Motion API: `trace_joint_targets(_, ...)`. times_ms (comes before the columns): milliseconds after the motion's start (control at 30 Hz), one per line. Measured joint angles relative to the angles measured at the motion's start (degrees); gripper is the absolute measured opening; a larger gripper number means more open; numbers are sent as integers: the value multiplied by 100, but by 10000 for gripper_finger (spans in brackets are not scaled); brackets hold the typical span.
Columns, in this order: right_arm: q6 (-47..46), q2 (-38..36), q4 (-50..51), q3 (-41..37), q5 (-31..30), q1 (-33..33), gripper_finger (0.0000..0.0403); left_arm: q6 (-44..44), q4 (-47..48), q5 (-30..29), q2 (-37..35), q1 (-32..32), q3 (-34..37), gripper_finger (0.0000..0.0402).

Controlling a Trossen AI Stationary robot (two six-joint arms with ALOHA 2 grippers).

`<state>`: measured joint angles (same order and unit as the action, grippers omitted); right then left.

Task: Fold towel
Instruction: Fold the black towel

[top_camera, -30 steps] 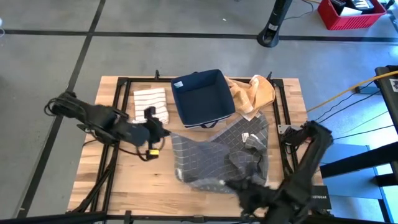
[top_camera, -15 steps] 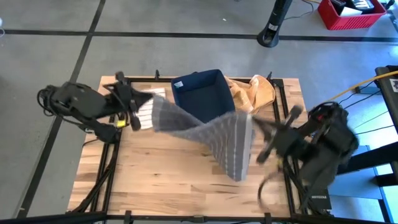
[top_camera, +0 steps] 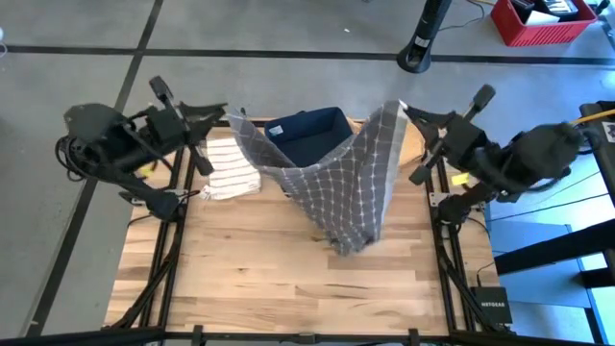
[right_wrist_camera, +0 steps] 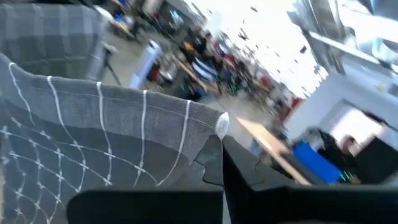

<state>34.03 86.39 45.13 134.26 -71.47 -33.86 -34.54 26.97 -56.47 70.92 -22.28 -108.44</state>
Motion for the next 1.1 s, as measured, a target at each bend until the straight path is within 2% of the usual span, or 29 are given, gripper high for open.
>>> trace_joint_targets(200, 1931, -11, -1610, 68, 859, 145, 1, -1513, -1377, 194, 2, -33, 0, 7)
trace_joint_targets(333, 3386, -7, -2790, 70, 963, 289, 1, -2348, -1995, 227, 7, -61, 0, 7)
trace_joint_targets(433, 4094, -11, -3775, 70, 959, 433, 1, -3012, -2630, 182, 9, -59, 0, 8)
trace_joint_targets(533, 4294, -41, -4622, 74, 957, 586, 1, -3823, -3313, -163, 6, -59, 0, 8)
trace_joint_targets(600, 4294, -74, -4813, 76, 913, 655, 1, -4192, -3543, -467, -16, -59, 0, 8)
trace_joint_targets(800, 4389, -101, -4801, 74, 320, 661, 1, -4357, -3559, -888, -131, -52, 0, 8)
trace_joint_targets(967, 4546, -141, -4802, 74, 243, 655, 1, -4331, -3728, -679, -212, -52, 0, 8)
trace_joint_targets(1100, 4854, -177, -4900, 72, 675, 663, 1, -4289, -4082, 26, -228, -52, 2, 8)
